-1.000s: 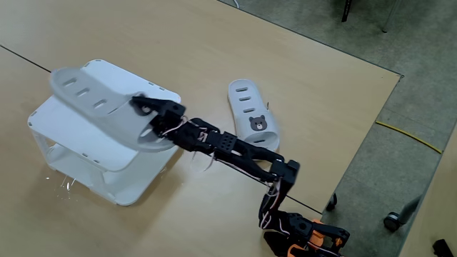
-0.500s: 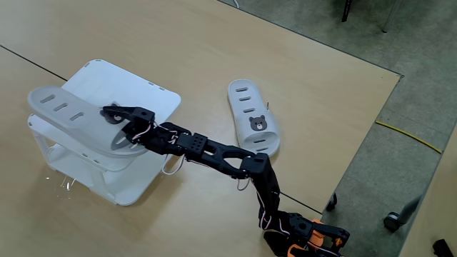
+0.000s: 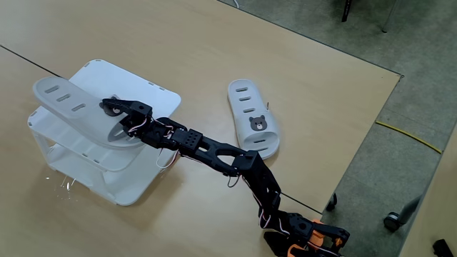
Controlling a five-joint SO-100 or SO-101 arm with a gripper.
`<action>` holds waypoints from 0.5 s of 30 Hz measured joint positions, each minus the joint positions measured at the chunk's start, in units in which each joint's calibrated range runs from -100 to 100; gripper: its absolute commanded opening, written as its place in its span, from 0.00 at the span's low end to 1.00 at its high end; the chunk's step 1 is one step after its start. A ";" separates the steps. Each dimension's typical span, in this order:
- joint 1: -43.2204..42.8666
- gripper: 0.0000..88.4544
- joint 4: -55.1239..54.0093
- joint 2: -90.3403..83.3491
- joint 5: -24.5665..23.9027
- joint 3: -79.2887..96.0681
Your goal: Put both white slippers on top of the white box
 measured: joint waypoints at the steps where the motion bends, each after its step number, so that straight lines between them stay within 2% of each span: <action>1: 0.07 0.16 0.00 0.00 0.00 0.00; 3: 0.22 0.20 0.00 0.00 0.00 0.00; 15: 0.07 0.20 0.00 4.29 0.00 -0.09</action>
